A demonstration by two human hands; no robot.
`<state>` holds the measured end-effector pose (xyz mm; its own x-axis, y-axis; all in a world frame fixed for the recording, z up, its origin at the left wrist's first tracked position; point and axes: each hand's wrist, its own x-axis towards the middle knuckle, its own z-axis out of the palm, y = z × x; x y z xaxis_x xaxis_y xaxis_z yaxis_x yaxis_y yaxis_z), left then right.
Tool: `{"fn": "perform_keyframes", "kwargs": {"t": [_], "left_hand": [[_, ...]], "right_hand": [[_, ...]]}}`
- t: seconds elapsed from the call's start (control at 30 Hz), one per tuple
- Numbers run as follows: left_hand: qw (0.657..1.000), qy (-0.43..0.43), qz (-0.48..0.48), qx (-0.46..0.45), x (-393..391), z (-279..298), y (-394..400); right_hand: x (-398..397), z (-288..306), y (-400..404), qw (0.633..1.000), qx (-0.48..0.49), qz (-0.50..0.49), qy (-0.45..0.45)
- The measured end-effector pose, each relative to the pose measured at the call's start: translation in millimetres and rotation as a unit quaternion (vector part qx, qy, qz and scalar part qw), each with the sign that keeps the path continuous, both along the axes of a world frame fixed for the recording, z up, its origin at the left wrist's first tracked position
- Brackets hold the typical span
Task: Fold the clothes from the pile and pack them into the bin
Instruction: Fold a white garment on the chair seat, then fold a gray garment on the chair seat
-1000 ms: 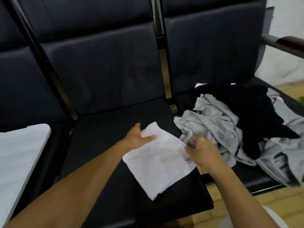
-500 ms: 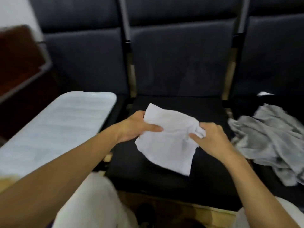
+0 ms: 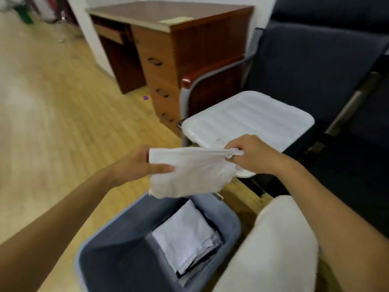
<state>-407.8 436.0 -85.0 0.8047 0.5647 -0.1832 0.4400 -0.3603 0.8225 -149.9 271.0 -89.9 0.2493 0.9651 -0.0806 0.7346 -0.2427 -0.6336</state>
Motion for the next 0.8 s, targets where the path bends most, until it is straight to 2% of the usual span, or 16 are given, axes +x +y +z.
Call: {"fn": "perform_keyframes", "kwargs": {"t": [0.1,0.23,0.33,0.4,0.47,0.53,0.57,0.6,0.67,0.8], "left_hand": [[0.998,0.041,0.037,-0.002,-50,-44,22],[0.996,0.02,0.092,0.002,-80,-88,38],[0.996,0.004,0.088,0.022,-94,-113,34],[0.997,0.002,0.069,0.019,-103,-132,14],[0.996,0.08,-0.014,0.036,-111,-154,-7],[0.961,0.22,-0.15,0.072,-112,-175,-25],[0.944,0.263,-0.186,0.077,-112,-182,-30],[0.939,0.273,-0.192,0.078,-107,-183,-33],[0.953,0.243,-0.156,0.091,-90,-177,-30],[0.971,0.152,-0.13,0.135,-34,-156,-12]], "right_hand": [[-42,-34,48,0.997,-0.058,0.044,0.004],[-69,-76,86,0.994,-0.087,0.047,-0.04],[-74,-93,92,0.995,-0.073,0.055,-0.039],[-75,-101,79,0.987,-0.118,0.086,-0.073],[-78,-117,63,0.958,-0.2,0.146,-0.145],[-77,-133,45,0.893,-0.29,0.224,-0.261],[-77,-138,38,0.865,-0.317,0.247,-0.3],[-72,-141,33,0.855,-0.333,0.246,-0.313],[-62,-130,28,0.872,-0.323,0.207,-0.305],[-38,-87,13,0.936,-0.224,0.136,-0.235]]}}
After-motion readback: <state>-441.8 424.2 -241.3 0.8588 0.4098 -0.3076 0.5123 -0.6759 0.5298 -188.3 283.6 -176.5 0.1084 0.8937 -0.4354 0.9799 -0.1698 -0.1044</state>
